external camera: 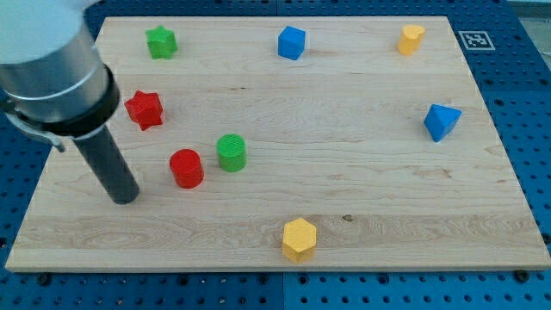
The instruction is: Move your arm towards the red star
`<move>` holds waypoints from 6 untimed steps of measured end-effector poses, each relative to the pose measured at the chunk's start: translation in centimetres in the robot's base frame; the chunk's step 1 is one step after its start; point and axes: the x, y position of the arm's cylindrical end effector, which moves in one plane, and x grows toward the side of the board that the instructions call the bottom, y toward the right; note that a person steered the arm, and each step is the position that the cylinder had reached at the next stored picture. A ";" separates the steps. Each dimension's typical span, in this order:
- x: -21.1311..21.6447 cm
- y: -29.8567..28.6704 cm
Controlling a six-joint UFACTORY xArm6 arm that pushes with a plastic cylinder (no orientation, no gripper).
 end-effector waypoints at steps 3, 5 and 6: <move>-2.4 4.4; -6.5 -5.6; -12.2 -7.5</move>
